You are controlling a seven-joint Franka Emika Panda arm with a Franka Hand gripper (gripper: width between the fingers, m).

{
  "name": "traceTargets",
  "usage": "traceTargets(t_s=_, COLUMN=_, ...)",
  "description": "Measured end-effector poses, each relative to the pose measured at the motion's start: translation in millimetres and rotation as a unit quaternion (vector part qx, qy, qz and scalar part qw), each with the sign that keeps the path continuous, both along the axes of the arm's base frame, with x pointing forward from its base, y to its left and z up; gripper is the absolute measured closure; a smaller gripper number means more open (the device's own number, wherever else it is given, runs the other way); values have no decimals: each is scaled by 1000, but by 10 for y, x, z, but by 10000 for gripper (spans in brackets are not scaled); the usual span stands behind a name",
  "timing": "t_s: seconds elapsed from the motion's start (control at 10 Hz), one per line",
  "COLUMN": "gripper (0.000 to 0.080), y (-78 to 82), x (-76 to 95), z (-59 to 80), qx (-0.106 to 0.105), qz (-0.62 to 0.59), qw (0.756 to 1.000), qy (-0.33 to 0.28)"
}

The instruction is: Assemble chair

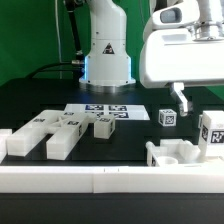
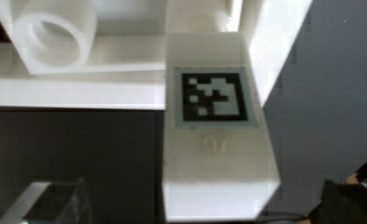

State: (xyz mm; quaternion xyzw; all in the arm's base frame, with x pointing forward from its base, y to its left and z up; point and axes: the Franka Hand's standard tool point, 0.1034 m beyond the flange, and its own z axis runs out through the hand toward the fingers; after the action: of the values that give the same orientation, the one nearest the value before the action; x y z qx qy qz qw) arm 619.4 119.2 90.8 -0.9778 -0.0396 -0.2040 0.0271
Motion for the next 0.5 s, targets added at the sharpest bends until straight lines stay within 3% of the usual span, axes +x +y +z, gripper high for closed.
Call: traceTargets(t_s=0.5, gripper=151, y=5, x=105, z=-14, qx=4, qz=5, qw=986, qy=168)
